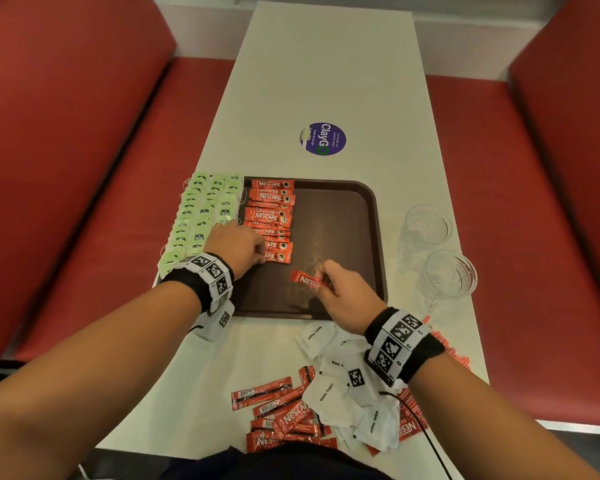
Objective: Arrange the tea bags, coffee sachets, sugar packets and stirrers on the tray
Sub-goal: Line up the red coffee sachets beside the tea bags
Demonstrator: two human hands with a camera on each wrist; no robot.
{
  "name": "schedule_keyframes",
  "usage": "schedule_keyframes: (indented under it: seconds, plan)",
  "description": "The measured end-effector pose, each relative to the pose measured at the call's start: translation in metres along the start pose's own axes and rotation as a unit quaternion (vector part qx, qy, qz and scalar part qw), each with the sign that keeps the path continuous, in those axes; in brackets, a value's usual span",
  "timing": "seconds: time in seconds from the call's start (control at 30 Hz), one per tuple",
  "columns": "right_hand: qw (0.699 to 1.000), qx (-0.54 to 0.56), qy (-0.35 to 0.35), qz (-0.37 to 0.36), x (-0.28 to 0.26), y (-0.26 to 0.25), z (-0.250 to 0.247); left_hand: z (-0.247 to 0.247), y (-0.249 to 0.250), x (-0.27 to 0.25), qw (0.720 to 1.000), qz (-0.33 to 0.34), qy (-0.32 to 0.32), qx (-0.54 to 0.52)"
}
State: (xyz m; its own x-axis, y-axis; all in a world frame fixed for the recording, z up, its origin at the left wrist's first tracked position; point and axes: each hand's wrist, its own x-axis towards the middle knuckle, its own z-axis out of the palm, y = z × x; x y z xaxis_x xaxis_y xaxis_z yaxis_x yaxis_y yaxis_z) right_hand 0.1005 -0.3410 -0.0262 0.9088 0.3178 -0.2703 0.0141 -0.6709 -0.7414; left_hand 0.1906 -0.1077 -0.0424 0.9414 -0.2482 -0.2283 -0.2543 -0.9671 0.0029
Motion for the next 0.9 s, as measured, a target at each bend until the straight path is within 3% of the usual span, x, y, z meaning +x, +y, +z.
schedule_keyframes:
  seconds: [0.1, 0.2, 0.37, 0.43, 0.53, 0.67, 0.77, 0.9]
  plan:
    - [1.0, -0.005, -0.009, -0.003, 0.001, 0.0, 0.001, -0.003, 0.001, -0.003, 0.998, 0.028, 0.037, -0.039]
    - [1.0, -0.009, -0.026, -0.001, 0.002, 0.002, 0.002, -0.011, 0.008, -0.016, 0.979, 0.104, 0.074, -0.157]
    - [0.999, -0.017, -0.035, -0.014, 0.004, -0.005, 0.004, -0.013, 0.019, -0.037, 0.949, 0.238, 0.023, -0.205]
    - [0.999, -0.011, -0.039, -0.013, 0.004, -0.008, 0.006, -0.007, 0.017, -0.04, 0.95, 0.231, 0.018, -0.208]
    - [0.999, -0.028, -0.025, 0.006, 0.002, -0.008, 0.011, -0.003, 0.011, -0.043, 0.973, 0.162, 0.03, -0.159]
    - [0.994, -0.109, -0.006, -0.011, -0.007, -0.004, 0.017, 0.001, -0.001, -0.044, 0.998, 0.056, -0.039, -0.018]
    - [0.983, -0.161, -0.074, -0.056, -0.018, -0.007, 0.024, 0.005, -0.004, -0.046, 0.997, 0.046, -0.059, 0.03]
    - [0.958, -0.22, -0.149, -0.108, -0.033, -0.013, 0.042, 0.008, 0.0, -0.047, 0.998, 0.052, -0.017, 0.021]
